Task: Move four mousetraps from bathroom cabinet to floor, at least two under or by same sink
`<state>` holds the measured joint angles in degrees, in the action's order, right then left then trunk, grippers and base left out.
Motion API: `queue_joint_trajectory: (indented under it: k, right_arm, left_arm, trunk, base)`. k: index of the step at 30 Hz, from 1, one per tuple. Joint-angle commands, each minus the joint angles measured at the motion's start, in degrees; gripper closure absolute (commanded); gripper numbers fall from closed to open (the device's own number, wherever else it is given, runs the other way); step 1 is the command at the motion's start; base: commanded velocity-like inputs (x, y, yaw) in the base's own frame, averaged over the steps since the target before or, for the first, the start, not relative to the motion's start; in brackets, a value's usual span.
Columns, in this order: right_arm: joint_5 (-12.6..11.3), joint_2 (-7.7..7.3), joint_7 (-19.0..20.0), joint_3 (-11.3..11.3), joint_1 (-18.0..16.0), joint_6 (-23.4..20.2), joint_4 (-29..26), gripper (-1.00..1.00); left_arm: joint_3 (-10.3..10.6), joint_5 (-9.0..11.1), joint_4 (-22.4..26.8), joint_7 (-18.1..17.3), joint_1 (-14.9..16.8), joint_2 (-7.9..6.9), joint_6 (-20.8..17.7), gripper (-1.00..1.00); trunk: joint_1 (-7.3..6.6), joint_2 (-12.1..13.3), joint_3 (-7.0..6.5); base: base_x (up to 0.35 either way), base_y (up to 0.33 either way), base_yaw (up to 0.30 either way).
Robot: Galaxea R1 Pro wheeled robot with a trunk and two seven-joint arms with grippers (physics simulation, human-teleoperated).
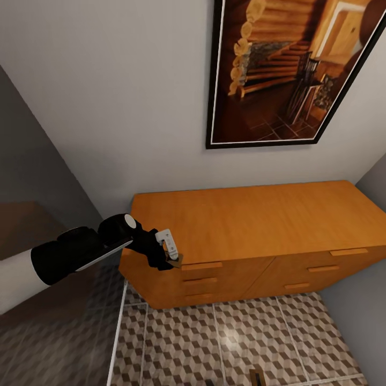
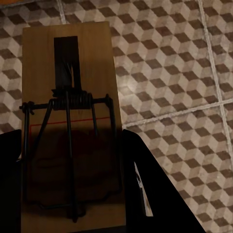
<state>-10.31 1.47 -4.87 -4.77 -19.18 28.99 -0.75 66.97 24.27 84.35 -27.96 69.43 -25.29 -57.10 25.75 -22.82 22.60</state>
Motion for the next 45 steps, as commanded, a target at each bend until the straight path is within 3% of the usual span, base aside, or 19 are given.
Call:
queue_joint_trajectory:
  k: [1, 28, 45]
  right_arm:
    - [-0.6, 0.02, -0.3, -0.5, 0.0, 0.2, 0.0, 1.00]
    - [-0.6, -0.01, -0.3, -0.5, 0.0, 0.2, 0.0, 1.00]
    - [-0.6, -0.01, -0.3, -0.5, 0.0, 0.2, 0.0, 1.00]
  left_arm:
    - [0.1, -0.2, 0.0, -0.3, 0.1, -0.03, -0.1, -1.00]
    - [0.0, -0.3, -0.8, -0.2, 0.1, 0.08, 0.0, -1.00]
    - [0.0, -2.9, -1.9, -0.3, 0.1, 1.88, -0.1, -1.00]
  trunk:
    - [0.03, -0.1, 0.09]
    - [0.03, -0.1, 0.09]
    - [0.03, -0.1, 0.17]
  base:
    - [0.000, 0.000, 0.000]
    - [0.000, 0.000, 0.000]
    - [0.000, 0.000, 0.000]
